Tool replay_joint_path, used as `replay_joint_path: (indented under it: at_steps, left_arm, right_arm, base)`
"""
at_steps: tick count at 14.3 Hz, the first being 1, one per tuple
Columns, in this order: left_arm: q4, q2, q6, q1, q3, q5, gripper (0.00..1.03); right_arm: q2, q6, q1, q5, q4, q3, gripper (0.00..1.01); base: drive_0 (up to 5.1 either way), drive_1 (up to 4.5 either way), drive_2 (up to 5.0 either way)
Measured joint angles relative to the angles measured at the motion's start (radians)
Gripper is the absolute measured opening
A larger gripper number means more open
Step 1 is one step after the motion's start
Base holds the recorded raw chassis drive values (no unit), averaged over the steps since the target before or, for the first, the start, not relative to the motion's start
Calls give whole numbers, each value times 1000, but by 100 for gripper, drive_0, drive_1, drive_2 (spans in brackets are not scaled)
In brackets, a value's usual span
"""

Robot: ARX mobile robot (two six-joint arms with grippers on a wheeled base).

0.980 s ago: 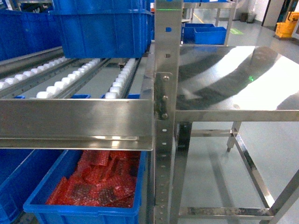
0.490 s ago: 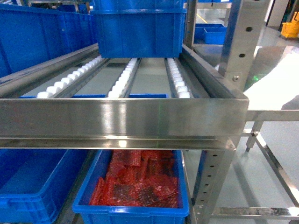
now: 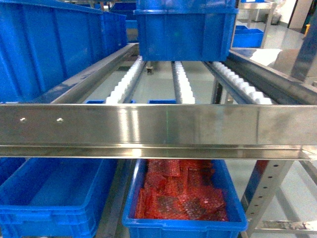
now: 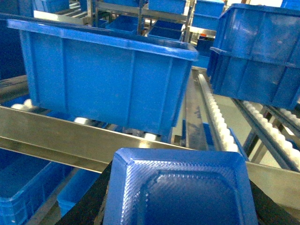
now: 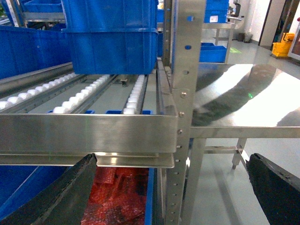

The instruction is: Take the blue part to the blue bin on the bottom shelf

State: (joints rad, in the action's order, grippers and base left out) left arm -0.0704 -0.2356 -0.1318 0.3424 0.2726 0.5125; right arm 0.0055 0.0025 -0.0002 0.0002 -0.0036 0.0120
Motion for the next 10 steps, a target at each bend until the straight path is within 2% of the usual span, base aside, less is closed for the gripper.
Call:
replay_joint_path:
  at_steps: [8,10]
  left_arm:
    - [0,0,0,0,0,1,43]
    - [2,0,0,0,0,0,43]
  right_arm:
    - [0,0,0,0,0,0,98]
    - [0,0,0,-2,-3,0,98]
  base:
    - [-500,237,237]
    - [0,0,0]
